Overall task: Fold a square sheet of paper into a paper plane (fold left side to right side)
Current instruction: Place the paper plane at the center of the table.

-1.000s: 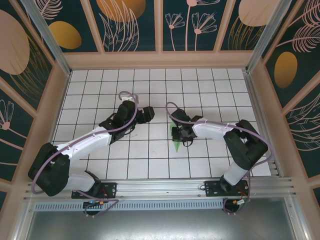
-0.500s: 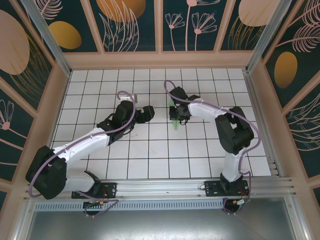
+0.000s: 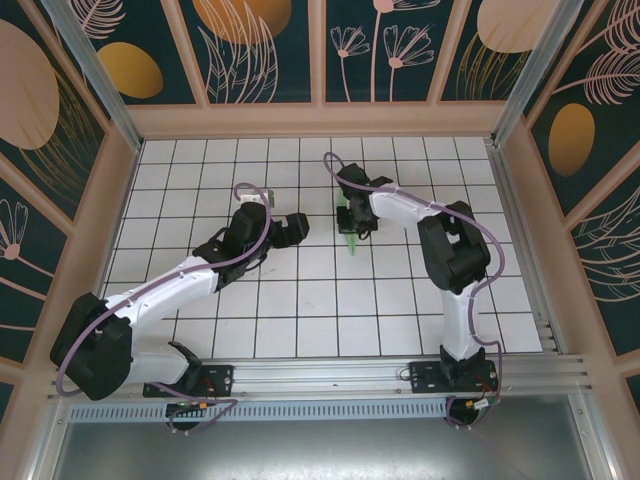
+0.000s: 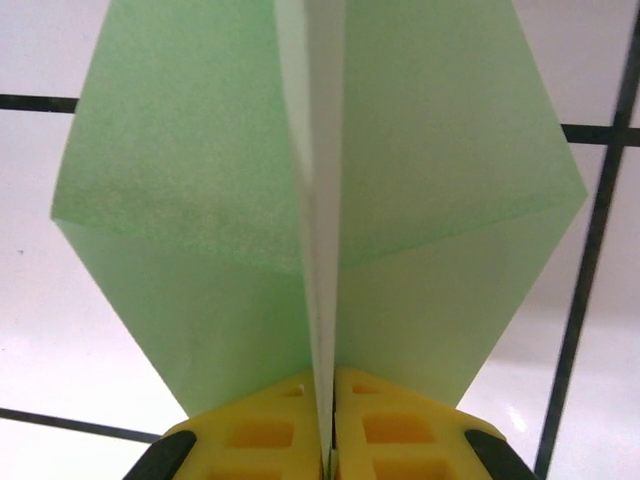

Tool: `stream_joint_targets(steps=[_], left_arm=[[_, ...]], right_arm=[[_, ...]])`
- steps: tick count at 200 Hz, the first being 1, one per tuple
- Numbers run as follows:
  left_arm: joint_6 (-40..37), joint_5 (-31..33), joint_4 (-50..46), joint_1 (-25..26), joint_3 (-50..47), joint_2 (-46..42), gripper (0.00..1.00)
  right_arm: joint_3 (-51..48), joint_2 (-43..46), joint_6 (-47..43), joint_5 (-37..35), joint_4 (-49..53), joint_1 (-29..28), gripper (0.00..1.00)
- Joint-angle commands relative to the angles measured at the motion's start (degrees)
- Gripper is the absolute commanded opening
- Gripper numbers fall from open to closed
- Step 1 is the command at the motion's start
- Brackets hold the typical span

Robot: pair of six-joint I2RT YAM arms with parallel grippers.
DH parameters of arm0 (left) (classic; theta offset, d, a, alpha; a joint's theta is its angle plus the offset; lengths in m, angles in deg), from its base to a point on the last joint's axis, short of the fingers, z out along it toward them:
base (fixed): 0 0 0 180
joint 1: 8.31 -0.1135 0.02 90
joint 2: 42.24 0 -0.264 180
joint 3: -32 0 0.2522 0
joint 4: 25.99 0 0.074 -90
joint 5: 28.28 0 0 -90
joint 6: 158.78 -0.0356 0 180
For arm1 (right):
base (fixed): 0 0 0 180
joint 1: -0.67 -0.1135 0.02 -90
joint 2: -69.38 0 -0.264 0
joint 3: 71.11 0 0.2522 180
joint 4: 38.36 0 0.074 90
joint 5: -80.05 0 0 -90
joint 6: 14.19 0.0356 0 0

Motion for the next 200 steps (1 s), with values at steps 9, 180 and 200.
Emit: stream_joint_targets(steps=[9, 180, 200], left_arm=[[-1.1, 0.8, -0.8, -0.3, -0.5, -0.6, 0.96], [-0.8, -0.9, 0.4, -0.4, 0.0, -0.1, 0.99], [-0.5, -1.5, 0.6, -1.2, 0.1, -0.1, 0.99]], right_arm=[[2.3, -2.3, -1.1, 0.8, 3.9, -0.1, 0.12], [3.5, 0.1, -0.6, -2.1, 7.2, -0.2, 0.29], [3.5, 1.1, -0.4, -3.1, 7.8, -0.3, 0.31]])
